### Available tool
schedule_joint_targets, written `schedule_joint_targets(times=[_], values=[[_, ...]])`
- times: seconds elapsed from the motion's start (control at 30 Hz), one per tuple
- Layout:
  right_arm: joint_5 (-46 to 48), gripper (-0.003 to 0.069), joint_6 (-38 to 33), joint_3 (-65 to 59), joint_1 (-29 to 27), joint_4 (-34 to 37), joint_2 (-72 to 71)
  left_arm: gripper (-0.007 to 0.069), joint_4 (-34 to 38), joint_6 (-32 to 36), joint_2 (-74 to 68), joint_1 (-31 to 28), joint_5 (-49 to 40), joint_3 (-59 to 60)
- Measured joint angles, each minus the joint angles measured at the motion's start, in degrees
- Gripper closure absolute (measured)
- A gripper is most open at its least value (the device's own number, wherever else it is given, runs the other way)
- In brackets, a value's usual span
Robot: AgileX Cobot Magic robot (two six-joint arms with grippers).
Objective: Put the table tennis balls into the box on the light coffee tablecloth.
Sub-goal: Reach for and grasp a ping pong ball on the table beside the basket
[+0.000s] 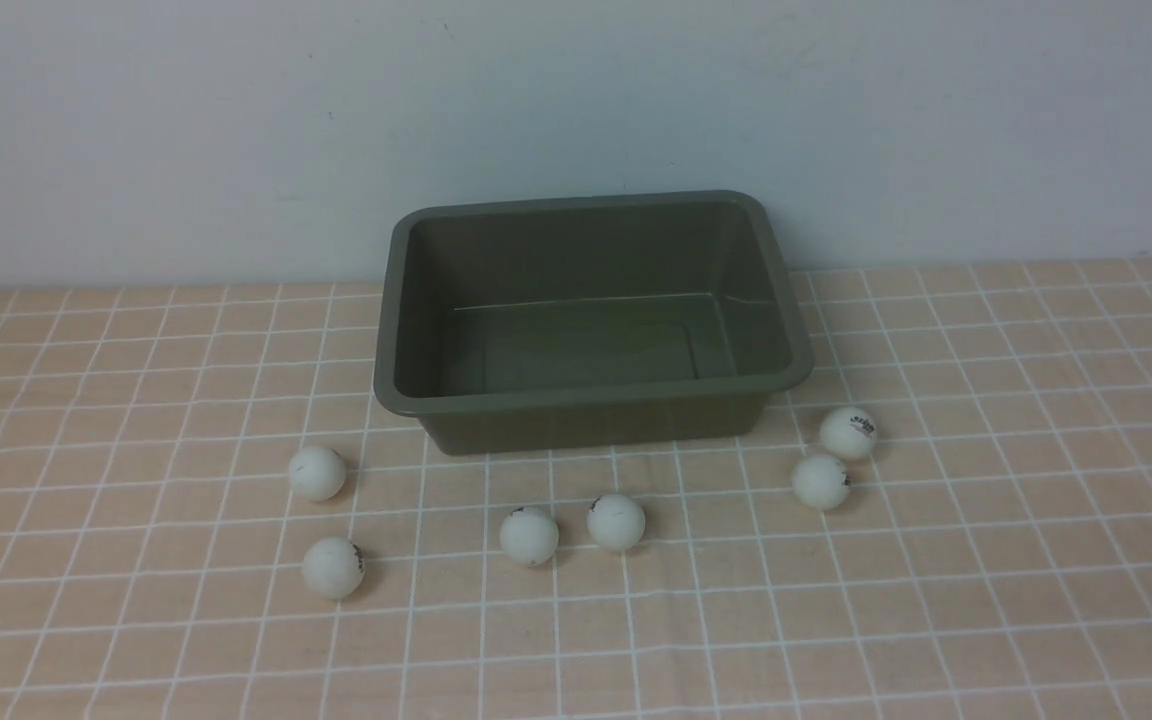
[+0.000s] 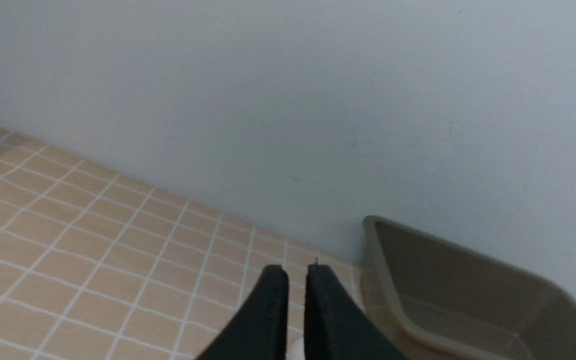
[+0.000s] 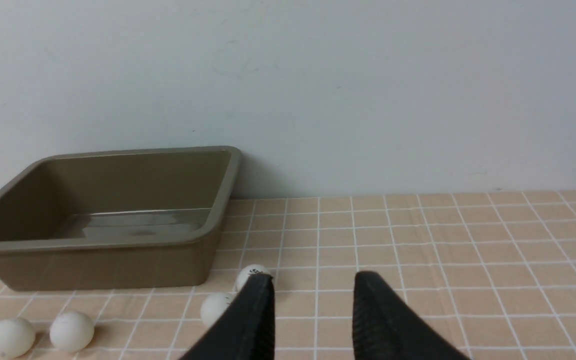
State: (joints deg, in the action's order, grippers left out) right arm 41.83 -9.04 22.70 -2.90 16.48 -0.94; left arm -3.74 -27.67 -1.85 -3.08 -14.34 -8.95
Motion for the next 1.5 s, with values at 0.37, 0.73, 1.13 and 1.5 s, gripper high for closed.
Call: schedule_joint_targets(times=[0.37,0.73,1.13,1.5], values=[[-1.06,0.0447,-12.53,0.00,0.00,13.84,4.38,0.0621,8.62,27.31,-18.86,0.00,-25.88,-23.86],[3.24,0.0447,-20.45,0.00,0.00,18.19,5.49,0.0607,37.58,68.98,-41.99,0.00,-30.65,-31.24],[5.93,0.0447,-20.64,0.00,0.00,18.19,5.49,0.0362,39.06,69.86,-77.91,0.00,-29.74,-46.39],[6.26,0.0447,-20.64,0.00,0.00,18.19,5.49,0.0347,36.09,65.90,-104.31,0.00,-38.15,-63.50]])
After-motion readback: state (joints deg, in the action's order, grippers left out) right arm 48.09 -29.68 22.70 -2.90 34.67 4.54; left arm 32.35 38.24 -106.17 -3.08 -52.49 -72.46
